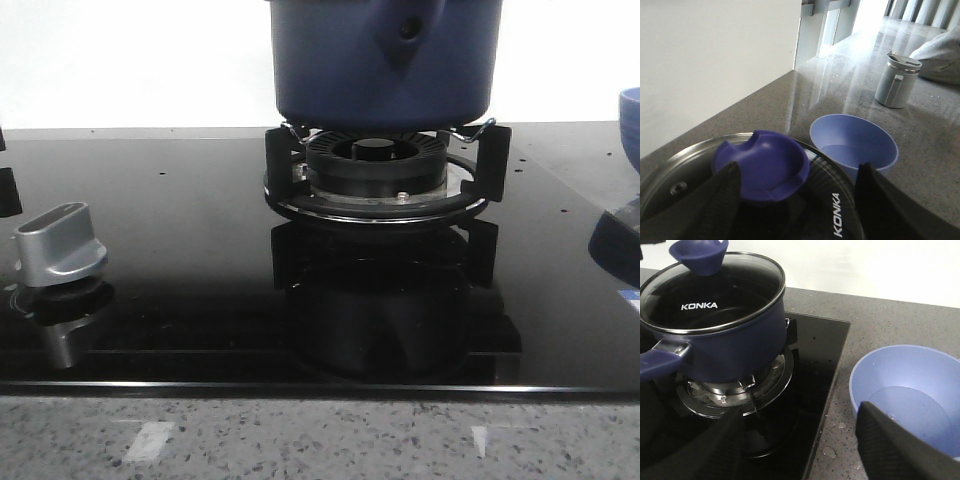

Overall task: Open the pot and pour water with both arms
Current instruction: 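Lift the glass lid off the pot with the left gripper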

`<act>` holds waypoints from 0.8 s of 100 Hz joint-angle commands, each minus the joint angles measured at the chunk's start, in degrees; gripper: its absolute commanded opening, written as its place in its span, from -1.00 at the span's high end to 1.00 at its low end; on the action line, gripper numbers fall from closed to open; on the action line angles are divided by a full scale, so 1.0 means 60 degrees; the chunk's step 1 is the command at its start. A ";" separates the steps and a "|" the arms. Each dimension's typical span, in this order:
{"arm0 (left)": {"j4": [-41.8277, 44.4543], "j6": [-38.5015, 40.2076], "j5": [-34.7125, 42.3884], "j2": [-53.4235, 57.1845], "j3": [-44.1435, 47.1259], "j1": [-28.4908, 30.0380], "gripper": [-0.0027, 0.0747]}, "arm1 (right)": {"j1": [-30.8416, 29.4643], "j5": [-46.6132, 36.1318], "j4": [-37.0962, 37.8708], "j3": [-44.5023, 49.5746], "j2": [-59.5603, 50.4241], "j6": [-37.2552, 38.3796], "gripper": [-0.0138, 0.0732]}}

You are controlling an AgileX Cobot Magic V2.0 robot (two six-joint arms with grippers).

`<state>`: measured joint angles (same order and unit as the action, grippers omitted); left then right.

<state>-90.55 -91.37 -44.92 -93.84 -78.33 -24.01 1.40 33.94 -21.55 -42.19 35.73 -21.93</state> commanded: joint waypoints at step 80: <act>-0.0435 -0.1089 0.0805 -0.0767 -0.1223 -0.0562 -0.19 | -0.0028 -0.0381 -0.0032 -0.0336 0.0514 0.0008 -0.32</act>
<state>-90.33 -97.22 -40.73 -100.97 -83.70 -26.76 1.40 34.70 -21.33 -42.19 38.51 -21.93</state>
